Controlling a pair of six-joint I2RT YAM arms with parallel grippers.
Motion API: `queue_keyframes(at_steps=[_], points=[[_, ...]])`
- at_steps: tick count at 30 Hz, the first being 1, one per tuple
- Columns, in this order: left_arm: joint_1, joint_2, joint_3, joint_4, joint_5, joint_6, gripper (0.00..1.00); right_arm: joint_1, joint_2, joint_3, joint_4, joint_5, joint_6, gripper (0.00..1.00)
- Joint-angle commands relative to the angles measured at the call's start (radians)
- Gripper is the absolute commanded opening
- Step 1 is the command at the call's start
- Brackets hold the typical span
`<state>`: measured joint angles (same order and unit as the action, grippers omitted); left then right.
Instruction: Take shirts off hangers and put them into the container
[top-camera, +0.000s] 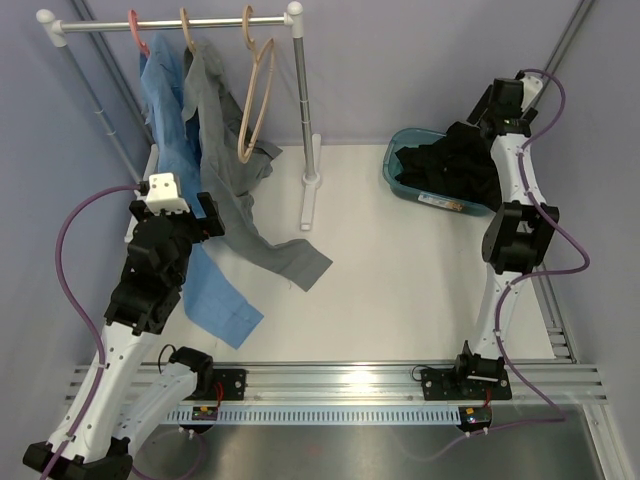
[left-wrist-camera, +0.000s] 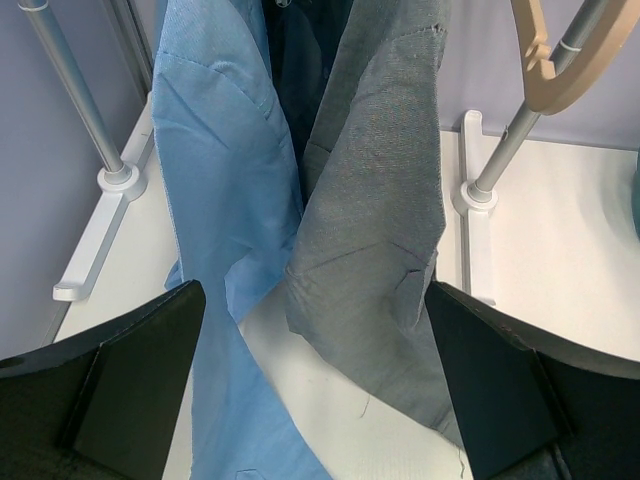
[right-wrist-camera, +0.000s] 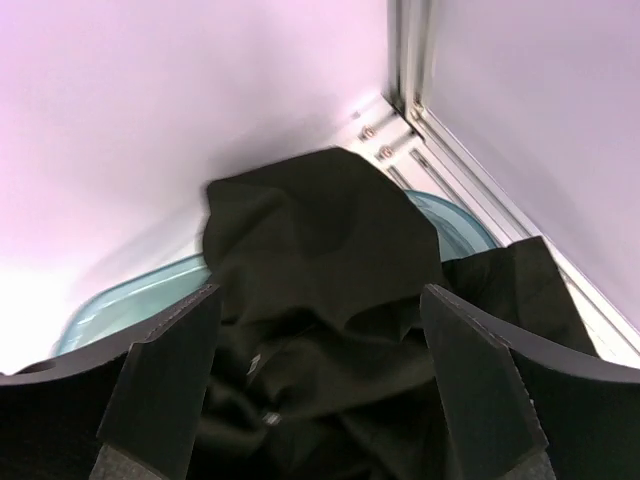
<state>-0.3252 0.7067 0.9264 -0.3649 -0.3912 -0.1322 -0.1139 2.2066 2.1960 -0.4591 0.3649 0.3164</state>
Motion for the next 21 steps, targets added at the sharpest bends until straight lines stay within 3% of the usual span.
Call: queue_keyframes(at_steps=[1, 10, 14, 17, 21], points=[[0.006, -0.006, 0.000, 0.058, -0.023, -0.009, 0.99, -0.009, 0.067, 0.033, 0.062, 0.040, 0.013, 0.90], [0.005, -0.003, -0.001, 0.057, -0.017, -0.010, 0.99, -0.035, 0.217, 0.133, 0.048, -0.096, -0.036, 0.90], [0.006, 0.000, -0.003, 0.058, -0.020, -0.010, 0.99, -0.035, 0.268, 0.153, 0.043, -0.119, -0.059, 0.84], [0.006, 0.002, -0.004, 0.058, -0.017, -0.012, 0.99, -0.035, 0.275, 0.146, 0.074, -0.133, -0.098, 0.68], [0.006, 0.002, -0.003, 0.058, -0.015, -0.012, 0.99, -0.035, 0.213, 0.041, 0.167, -0.161, -0.143, 0.21]])
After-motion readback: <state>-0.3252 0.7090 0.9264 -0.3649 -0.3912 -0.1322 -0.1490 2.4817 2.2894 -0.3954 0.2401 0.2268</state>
